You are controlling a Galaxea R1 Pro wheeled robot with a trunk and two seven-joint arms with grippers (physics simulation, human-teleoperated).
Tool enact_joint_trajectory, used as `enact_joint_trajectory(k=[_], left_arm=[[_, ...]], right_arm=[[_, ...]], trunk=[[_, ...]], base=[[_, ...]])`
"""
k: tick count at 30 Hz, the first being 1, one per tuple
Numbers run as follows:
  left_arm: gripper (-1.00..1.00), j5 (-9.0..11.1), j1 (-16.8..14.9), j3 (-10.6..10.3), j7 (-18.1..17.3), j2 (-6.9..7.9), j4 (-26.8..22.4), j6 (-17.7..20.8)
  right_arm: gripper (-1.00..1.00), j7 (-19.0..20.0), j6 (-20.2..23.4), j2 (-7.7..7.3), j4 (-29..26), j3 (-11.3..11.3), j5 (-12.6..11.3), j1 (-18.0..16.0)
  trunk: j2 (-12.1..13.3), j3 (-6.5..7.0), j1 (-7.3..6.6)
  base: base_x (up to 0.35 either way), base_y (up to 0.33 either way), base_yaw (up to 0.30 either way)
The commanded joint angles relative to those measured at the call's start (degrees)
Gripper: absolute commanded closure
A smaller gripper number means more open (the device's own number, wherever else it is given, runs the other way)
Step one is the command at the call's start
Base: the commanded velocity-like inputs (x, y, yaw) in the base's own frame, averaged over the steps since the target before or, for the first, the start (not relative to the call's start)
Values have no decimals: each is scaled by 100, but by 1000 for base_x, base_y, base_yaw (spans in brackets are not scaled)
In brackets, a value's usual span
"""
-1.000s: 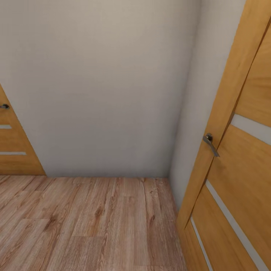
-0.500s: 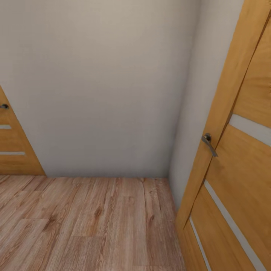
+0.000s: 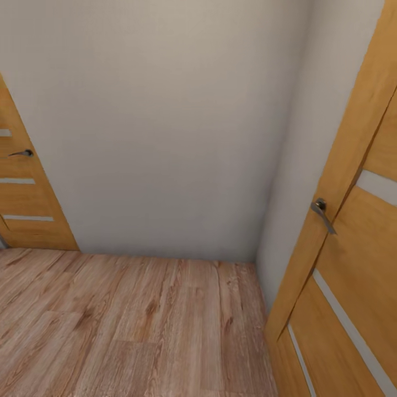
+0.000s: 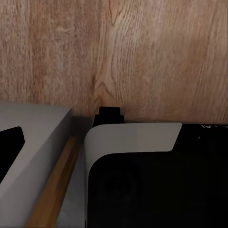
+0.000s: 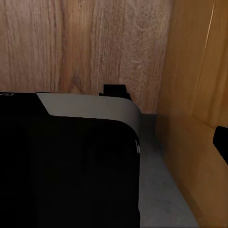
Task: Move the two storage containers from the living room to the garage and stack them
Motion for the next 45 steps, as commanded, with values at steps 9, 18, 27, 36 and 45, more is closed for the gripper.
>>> enact_joint_trajectory(k=[9, 18, 27, 36, 45], left_arm=[[-100, 40, -3, -13, -21, -2, -4, 24], [-100, 35, -2, -13, -21, -7, -4, 24], [-100, 37, -4, -13, -23, -7, -4, 24], [-100, 39, -2, -13, -21, -7, -4, 24], [-100, 40, -1, -13, -21, -3, -4, 24]], right_arm=[[-100, -2, -29, 4, 15, 44, -41, -5], [-100, -2, -29, 4, 15, 44, -41, -5], [-100, -2, -29, 4, 15, 44, -41, -5], [-100, -2, -28, 4, 15, 45, -41, -5], [-100, -2, -29, 4, 15, 44, -41, -5]], trunk=[[-3, -5, 0], [-3, -5, 0], [-3, -5, 0], [-3, -5, 0], [-3, -5, 0]], base=[[0, 0, 106], [3, -2, 4], [123, -92, 0], [12, -8, 8], [15, 0, 152]])
